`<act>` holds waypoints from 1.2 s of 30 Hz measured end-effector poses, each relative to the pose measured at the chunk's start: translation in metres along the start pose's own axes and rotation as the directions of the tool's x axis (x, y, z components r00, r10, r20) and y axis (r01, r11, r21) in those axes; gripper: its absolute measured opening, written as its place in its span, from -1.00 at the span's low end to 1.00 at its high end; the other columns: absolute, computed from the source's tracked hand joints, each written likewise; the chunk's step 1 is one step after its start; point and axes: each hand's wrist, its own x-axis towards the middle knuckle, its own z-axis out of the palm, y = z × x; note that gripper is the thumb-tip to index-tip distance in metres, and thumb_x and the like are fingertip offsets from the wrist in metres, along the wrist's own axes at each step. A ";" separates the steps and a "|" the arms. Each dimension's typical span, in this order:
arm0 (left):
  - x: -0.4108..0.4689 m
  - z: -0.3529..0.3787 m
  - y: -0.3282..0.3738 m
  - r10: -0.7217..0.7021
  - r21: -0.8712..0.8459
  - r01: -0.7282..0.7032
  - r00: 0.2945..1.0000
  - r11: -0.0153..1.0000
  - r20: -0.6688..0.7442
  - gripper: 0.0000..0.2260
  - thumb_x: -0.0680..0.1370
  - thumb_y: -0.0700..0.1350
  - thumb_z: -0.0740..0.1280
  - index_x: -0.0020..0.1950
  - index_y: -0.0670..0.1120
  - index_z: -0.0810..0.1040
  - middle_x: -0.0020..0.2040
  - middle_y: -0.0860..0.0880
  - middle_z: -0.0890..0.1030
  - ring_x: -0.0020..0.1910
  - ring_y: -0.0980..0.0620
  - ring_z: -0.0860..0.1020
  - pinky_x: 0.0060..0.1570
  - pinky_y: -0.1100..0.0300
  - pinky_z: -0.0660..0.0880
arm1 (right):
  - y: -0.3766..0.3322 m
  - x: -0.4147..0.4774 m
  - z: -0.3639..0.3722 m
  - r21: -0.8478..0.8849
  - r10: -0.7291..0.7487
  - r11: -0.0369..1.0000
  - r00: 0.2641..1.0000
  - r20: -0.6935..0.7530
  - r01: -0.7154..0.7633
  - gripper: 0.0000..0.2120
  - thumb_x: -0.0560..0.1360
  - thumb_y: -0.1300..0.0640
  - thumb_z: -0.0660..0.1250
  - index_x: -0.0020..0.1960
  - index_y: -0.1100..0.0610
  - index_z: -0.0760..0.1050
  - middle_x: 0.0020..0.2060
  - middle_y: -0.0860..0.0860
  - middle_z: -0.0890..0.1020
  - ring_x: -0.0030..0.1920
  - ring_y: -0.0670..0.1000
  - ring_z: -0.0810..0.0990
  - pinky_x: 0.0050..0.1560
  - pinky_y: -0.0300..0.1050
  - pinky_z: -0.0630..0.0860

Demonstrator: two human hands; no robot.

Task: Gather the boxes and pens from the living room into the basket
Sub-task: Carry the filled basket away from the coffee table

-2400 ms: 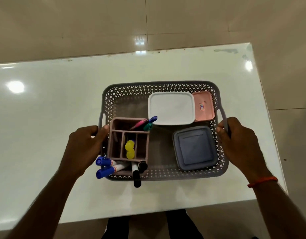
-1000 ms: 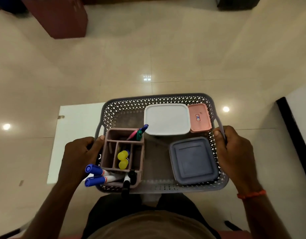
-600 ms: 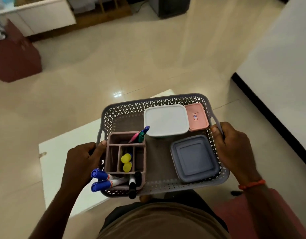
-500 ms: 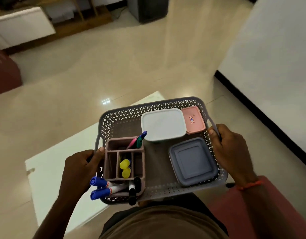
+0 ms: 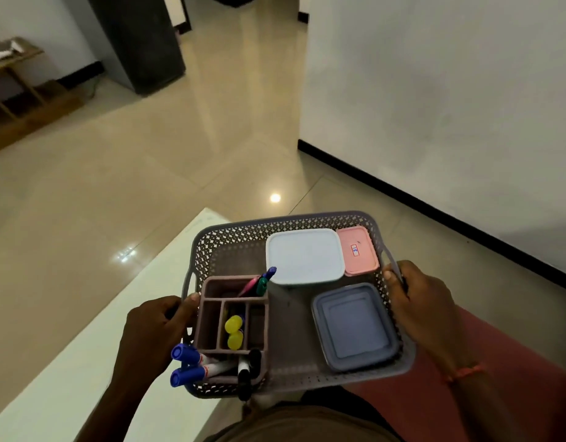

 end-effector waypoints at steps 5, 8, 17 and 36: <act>0.031 0.033 0.043 0.051 0.014 -0.052 0.998 0.999 0.035 -0.59 0.61 0.03 0.33 -0.41 -0.09 0.61 -0.50 0.07 0.62 -0.48 0.12 0.59 -0.32 0.17 0.43 | 0.036 0.019 -0.020 0.029 0.055 0.998 0.999 0.003 -0.055 -0.89 0.62 0.00 0.20 -0.08 -0.07 0.44 -0.46 -0.13 0.51 -0.45 -0.17 0.48 -0.47 -0.25 0.24; 0.051 0.053 0.067 0.070 0.026 -0.071 0.996 0.997 0.055 -0.59 0.61 0.03 0.33 -0.40 -0.08 0.62 -0.49 0.09 0.62 -0.49 0.12 0.58 -0.33 0.17 0.43 | 0.059 0.034 -0.025 0.061 0.106 0.993 0.994 -0.004 -0.106 -0.86 0.62 -0.04 0.18 -0.06 -0.07 0.46 -0.46 -0.13 0.51 -0.45 -0.18 0.48 -0.46 -0.26 0.25; 0.106 0.095 0.129 0.103 0.042 -0.104 0.994 0.994 0.039 -0.60 0.60 0.03 0.36 -0.41 -0.07 0.60 -0.53 0.03 0.59 -0.50 0.00 0.57 -0.35 0.16 0.43 | 0.102 0.088 -0.041 0.130 0.165 0.978 0.986 0.018 -0.166 -0.86 0.61 -0.02 0.22 -0.08 -0.04 0.50 -0.47 -0.08 0.54 -0.45 -0.14 0.50 -0.44 -0.16 0.38; 0.257 0.141 0.226 0.223 0.075 -0.240 0.957 0.968 0.186 -0.59 0.69 -0.05 0.18 -0.27 -0.08 0.65 -0.36 0.07 0.67 -0.34 0.06 0.63 -0.28 0.20 0.40 | 0.117 0.218 -0.061 0.323 0.346 0.896 0.936 -0.073 -0.305 -0.90 0.54 -0.01 0.35 -0.14 -0.06 0.56 -0.36 -0.12 0.60 -0.34 -0.15 0.54 -0.39 -0.33 0.38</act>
